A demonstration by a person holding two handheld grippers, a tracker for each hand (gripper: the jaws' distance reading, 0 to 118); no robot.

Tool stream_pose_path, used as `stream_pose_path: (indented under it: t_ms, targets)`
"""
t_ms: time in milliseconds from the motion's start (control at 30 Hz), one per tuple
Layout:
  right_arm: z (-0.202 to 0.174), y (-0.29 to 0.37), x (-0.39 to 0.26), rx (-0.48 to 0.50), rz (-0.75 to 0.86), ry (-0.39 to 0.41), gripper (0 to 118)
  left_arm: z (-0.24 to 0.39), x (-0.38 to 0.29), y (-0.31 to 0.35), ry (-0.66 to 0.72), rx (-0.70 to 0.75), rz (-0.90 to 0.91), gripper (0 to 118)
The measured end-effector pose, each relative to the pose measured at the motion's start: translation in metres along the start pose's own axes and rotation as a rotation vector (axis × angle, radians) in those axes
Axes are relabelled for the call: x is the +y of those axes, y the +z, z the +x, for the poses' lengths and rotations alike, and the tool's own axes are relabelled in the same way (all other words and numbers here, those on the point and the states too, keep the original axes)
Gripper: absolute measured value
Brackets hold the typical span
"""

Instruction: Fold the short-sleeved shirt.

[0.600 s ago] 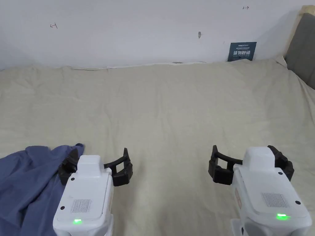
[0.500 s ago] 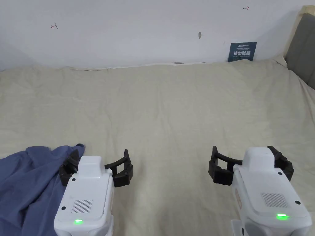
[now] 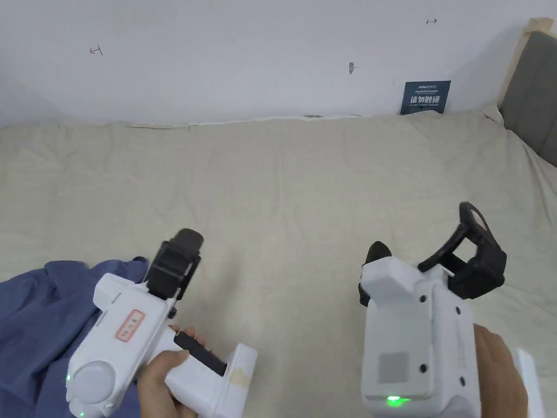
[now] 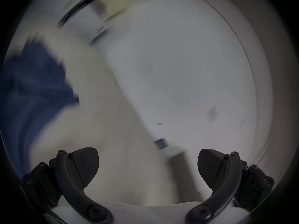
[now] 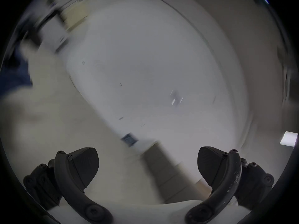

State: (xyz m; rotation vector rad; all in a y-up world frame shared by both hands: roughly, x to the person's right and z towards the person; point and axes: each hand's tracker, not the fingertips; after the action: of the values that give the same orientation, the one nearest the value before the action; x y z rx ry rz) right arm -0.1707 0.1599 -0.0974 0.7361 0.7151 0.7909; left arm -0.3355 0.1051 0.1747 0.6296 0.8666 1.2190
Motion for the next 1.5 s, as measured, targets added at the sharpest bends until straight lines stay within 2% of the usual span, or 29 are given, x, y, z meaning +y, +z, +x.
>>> stream_pose_path:
  t_ms: [33,67,100,133,200,267,300,367,433,467,533,933,1500]
  targets:
    - [-0.006,0.004,0.002,-0.067,0.061,0.095,118,0.000,-0.001,0.003,0.097,-0.027,-0.002,118]
    - [-0.009,0.006,0.001,-0.109,0.092,0.145,118,-0.002,0.001,0.004,0.141,-0.042,-0.006,118]
    - [-0.010,0.007,-0.002,-0.124,0.101,0.153,118,0.000,0.002,0.005,0.129,-0.033,-0.003,118]
    - [-0.008,0.007,-0.002,-0.092,0.077,0.097,118,0.012,-0.004,0.008,0.040,-0.006,0.006,118]
    - [0.005,0.002,-0.002,0.004,-0.005,-0.072,118,0.041,-0.020,0.013,-0.241,0.049,0.031,118]
    - [0.022,-0.005,-0.007,0.123,-0.125,-0.303,118,0.065,-0.038,0.016,-0.646,0.127,0.073,118]
    - [0.029,-0.008,-0.011,0.170,-0.166,-0.417,118,0.045,-0.026,0.003,-0.816,0.147,0.095,118]
    - [0.041,-0.015,-0.025,0.267,-0.235,-0.663,118,0.051,-0.042,0.000,-1.170,0.188,0.123,118]
    - [0.047,-0.019,-0.037,0.337,-0.277,-0.844,118,0.052,-0.064,0.001,-1.364,0.227,0.145,118]
    - [0.048,-0.021,-0.043,0.352,-0.301,-0.907,118,0.050,-0.069,-0.001,-1.432,0.234,0.159,118]
    - [0.047,-0.024,-0.051,0.374,-0.325,-0.975,118,0.050,-0.074,-0.003,-1.519,0.251,0.176,118]
    - [0.042,-0.024,-0.054,0.383,-0.334,-0.935,118,0.040,-0.065,0.001,-1.420,0.266,0.156,118]
    - [0.042,-0.022,-0.051,0.399,-0.338,-0.936,118,0.042,-0.064,0.003,-1.410,0.282,0.154,118]
